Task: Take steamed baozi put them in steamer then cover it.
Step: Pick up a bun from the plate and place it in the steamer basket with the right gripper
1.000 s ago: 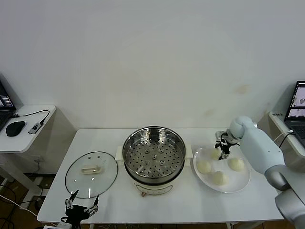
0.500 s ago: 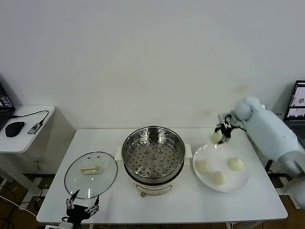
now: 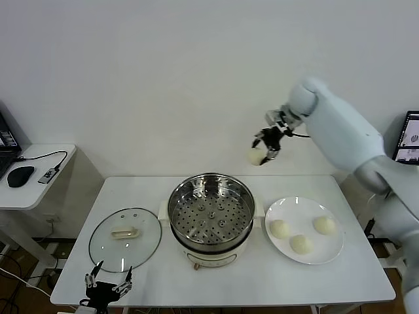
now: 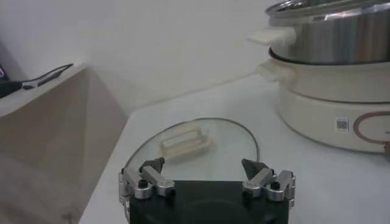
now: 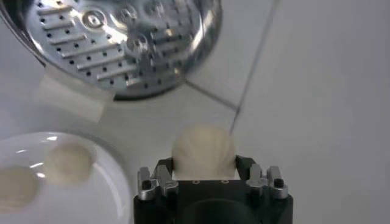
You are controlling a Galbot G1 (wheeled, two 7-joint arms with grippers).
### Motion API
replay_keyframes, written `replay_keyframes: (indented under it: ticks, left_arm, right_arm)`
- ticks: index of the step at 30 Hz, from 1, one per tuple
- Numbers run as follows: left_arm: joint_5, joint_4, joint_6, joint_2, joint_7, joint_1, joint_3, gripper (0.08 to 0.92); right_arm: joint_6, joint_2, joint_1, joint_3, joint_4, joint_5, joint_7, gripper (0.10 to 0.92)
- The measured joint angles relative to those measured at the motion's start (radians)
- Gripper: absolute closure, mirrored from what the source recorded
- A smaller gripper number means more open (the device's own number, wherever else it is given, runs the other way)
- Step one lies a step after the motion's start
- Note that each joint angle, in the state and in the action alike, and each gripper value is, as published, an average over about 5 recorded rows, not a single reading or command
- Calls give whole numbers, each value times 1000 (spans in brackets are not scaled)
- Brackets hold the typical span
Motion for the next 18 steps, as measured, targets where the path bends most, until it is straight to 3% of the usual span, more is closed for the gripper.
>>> replay_keyframes:
  ticks: [8, 18]
  left_arm:
    - [0, -6, 4, -10, -3, 24, -10, 177]
    - [2, -10, 6, -25, -2, 36, -9, 177]
  right_arm:
    - [209, 65, 25, -52, 26, -27, -6, 388]
    - [327, 86, 14, -122, 146, -81, 2, 389]
